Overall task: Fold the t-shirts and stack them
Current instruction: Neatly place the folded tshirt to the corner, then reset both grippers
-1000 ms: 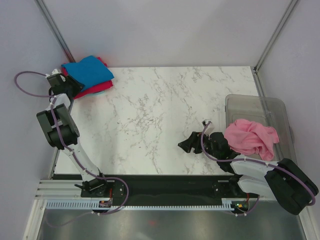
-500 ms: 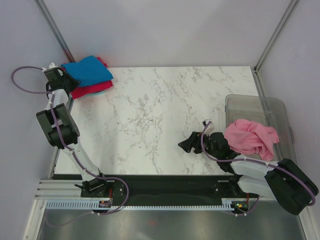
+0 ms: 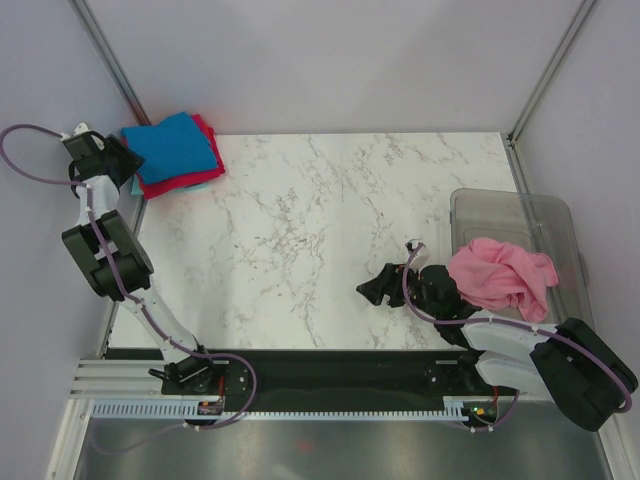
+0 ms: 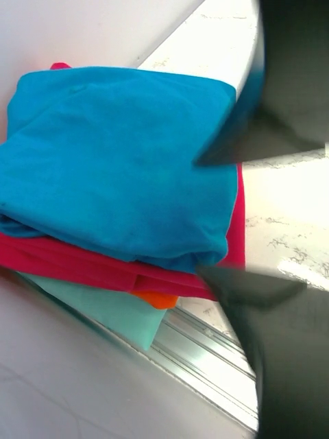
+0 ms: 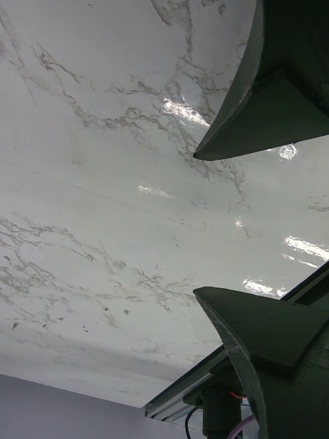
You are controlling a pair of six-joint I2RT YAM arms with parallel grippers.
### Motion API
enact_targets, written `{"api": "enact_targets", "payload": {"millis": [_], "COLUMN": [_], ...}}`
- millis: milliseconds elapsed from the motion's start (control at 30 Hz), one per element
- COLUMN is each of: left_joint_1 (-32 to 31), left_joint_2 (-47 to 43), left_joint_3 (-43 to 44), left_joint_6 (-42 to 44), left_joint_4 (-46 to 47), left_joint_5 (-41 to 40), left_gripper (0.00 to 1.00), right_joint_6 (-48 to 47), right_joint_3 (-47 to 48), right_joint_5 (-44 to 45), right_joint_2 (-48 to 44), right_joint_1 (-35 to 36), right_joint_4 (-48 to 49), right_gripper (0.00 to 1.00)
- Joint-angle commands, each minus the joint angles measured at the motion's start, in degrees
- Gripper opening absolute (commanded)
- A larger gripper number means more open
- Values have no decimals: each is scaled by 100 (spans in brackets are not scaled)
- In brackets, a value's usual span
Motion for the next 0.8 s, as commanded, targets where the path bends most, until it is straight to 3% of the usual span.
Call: {"api": "enact_targets", "payload": {"millis": [0,233,433,600,767], "left_joint_1": [232,224,153,-118,-567], "left_joint_2": [21,-751,-2368,-3862,-5400], "left_joint_3": [202,-430,-1862,-3477,-4481], "left_joint_6": [-48,-399,-1172,-1875,-1798], "left_joint_4": [-52,-71,193,666,756], "left_joint_5": [-133,-537,-687,-232,392], "left_gripper": [73,79,80,81,81], "right_joint_6": [43,34,25,-1,-28], "right_joint_3": [-25,-16,-7,45,133], "right_joint_5": [17,26,44,18,-9], "right_joint_2": [-86,-60,-42,-33,19], "right_joint_1": [7,7,7,7,7], "right_joint_4": [276,293,285,215,12], "right_gripper": [83,83,83,83,83]}}
